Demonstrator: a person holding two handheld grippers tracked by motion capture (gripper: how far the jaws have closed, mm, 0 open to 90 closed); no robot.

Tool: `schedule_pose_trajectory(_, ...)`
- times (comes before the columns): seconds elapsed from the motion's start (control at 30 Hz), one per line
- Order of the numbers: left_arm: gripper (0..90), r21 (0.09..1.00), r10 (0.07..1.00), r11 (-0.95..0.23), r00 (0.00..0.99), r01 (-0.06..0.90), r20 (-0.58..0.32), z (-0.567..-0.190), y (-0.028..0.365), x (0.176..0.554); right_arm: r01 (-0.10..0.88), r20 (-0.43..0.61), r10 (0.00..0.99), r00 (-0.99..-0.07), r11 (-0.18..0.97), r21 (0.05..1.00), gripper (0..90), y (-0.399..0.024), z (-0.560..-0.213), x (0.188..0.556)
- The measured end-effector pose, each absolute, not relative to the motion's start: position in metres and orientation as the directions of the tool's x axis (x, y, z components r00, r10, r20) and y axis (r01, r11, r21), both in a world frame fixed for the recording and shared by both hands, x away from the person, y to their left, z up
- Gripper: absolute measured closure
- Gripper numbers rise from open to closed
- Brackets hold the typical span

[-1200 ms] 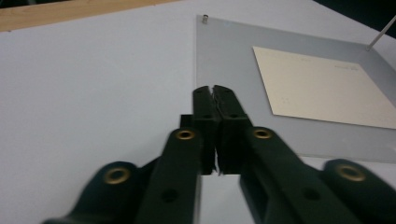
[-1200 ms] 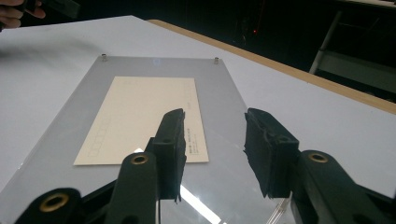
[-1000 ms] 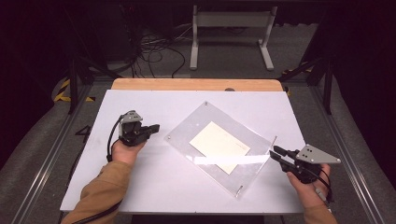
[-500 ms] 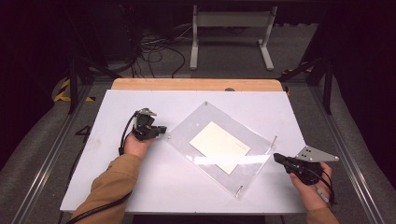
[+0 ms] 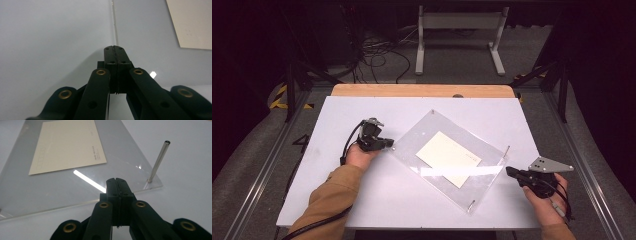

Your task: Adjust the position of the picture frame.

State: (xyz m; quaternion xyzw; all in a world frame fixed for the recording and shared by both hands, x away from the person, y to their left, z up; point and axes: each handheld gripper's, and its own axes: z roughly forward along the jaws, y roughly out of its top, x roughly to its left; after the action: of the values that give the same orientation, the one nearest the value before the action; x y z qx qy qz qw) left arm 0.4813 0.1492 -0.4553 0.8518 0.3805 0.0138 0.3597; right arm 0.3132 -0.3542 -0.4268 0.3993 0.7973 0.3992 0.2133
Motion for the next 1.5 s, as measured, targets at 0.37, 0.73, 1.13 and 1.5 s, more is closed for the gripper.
schedule_pose_trajectory(0.37, 89.7, 0.566, 0.482, -0.607, 0.825, 0.558, -0.296, -0.452, 0.131, 0.459, 0.580, 0.021, 0.862, -0.506, 0.322, 0.748, 90.0, -0.368, -0.434, 0.320)
schedule_pose_trajectory(0.73, 86.8, 0.612, 0.521, -0.580, 0.822, 0.538, -0.229, -0.436, 0.143, 0.448, 0.667, 0.019, 0.920, -0.390, 0.269, 0.695, 90.0, -0.380, -0.443, 0.339)
schedule_pose_trajectory(1.13, 84.6, 0.646, 0.550, -0.528, 0.801, 0.552, -0.235, -0.431, 0.165, 0.447, 0.679, -0.028, 0.918, -0.396, 0.313, 0.664, 90.0, -0.364, -0.443, 0.366)
schedule_pose_trajectory(1.5, 84.6, 0.673, 0.577, -0.496, 0.788, 0.548, -0.217, -0.425, 0.177, 0.447, 0.642, -0.012, 0.877, -0.481, 0.361, 0.676, 90.0, -0.338, -0.445, 0.420)
